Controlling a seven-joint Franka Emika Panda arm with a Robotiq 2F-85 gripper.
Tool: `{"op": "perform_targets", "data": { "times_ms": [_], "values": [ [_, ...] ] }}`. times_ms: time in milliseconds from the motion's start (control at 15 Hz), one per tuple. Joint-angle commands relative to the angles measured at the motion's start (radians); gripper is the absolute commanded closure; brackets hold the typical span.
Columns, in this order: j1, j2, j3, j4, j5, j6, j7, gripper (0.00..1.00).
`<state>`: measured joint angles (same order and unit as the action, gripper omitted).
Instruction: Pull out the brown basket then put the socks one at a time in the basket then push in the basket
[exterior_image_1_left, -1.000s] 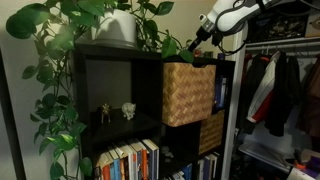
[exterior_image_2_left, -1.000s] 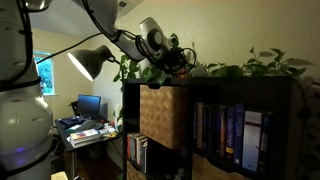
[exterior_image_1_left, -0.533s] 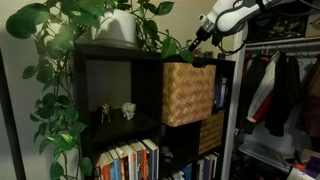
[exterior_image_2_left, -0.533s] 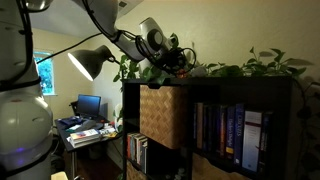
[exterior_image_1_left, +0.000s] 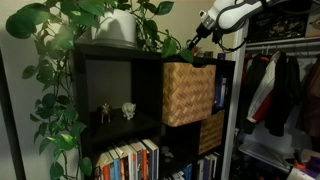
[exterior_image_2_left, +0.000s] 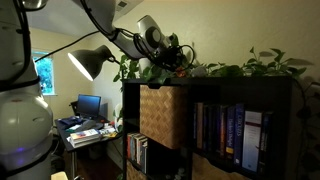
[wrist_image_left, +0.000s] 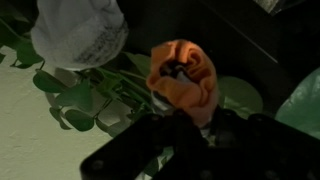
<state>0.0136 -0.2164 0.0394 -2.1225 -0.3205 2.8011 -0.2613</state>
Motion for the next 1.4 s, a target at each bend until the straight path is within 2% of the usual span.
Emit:
{"op": "perform_targets", "data": {
  "times_ms": [0, 267, 933, 1333],
  "values": [
    [-0.008, -0.101, 0.033, -0.056, -0.077, 0.004, 0.023, 0.91],
    [-0.017, -0.172, 0.074, -0.065, -0.128, -0.075, 0.049, 0.91],
    [0.061, -0.231, 0.049, -0.095, -0.023, -0.428, -0.037, 0.90],
    [0.057, -0.226, 0.028, -0.144, -0.020, -0.424, -0.039, 0.92]
  ]
}}
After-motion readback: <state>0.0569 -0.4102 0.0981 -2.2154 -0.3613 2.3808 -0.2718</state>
